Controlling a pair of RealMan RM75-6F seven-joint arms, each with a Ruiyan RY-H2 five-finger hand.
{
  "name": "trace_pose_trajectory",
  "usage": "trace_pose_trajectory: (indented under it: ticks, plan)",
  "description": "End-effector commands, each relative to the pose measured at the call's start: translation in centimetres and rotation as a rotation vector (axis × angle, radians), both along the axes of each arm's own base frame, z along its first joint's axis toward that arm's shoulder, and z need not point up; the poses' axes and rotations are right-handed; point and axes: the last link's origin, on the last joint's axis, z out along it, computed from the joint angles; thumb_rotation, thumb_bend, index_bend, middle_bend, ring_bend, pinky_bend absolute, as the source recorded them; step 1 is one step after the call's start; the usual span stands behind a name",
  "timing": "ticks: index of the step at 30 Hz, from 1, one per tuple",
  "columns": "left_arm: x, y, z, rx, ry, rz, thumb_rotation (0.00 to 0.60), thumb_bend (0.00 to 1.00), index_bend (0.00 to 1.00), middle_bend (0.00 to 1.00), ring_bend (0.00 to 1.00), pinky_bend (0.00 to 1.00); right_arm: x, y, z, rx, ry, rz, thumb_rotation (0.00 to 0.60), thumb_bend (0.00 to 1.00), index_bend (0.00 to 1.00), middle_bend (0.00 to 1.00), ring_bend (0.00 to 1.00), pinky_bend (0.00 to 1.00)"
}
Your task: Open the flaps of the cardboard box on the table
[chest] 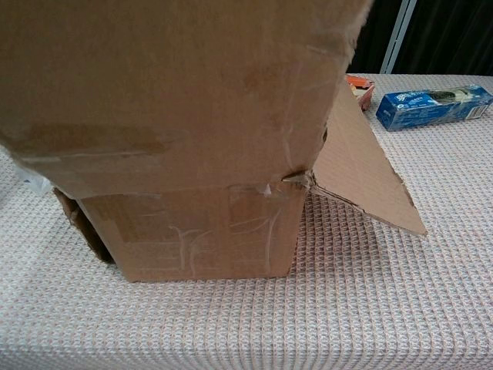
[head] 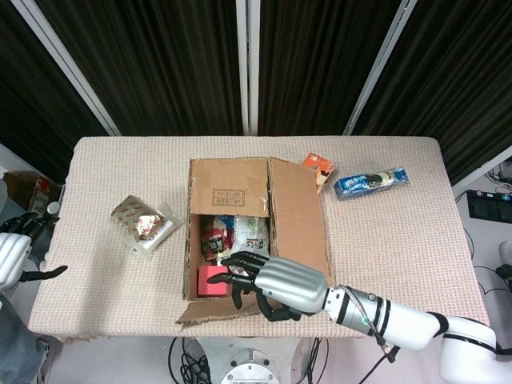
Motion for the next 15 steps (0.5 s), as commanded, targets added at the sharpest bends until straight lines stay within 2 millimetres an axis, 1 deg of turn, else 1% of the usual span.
trace_pose_trajectory:
  ticks: [1, 5, 7, 11, 15]
  plan:
    - [0.0, 0.0, 0.0, -0.001, 0.001, -0.001, 0.457, 0.05, 0.19, 0.27, 0.16, 0.24, -0.4, 0.5, 1.2, -0.024, -0.015, 0.029, 0.600, 1.00, 0.08, 0.40, 0.02, 0.00]
    - [0.1, 0.0, -0.1, -0.001, -0.004, -0.006, 0.457, 0.05, 0.19, 0.27, 0.16, 0.24, -0.7, -0.3, 1.6, -0.060, -0.021, 0.016, 0.600, 1.00, 0.08, 0.40, 0.02, 0.00]
    - [0.1, 0.0, -0.1, -0.001, -0.004, -0.005, 0.456, 0.05, 0.19, 0.27, 0.16, 0.24, -1.1, -1.2, 1.5, -0.104, 0.000, 0.018, 0.600, 1.00, 0.08, 0.40, 0.02, 0.00]
    - [-0.1, -0.1, -0.1, 0.001, -0.003, -0.002, 0.458, 0.05, 0.19, 0.27, 0.16, 0.24, -2.1, -3.0, 0.4, -0.204, 0.102, 0.024, 0.600, 1.00, 0.07, 0.35, 0.01, 0.00]
    - [0.0, -0.1, 0.1, 0.010, -0.005, -0.010, 0.458, 0.05, 0.19, 0.27, 0.16, 0.24, -3.0, -4.3, -0.7, -0.266, 0.159, 0.003, 0.600, 1.00, 0.06, 0.27, 0.00, 0.00]
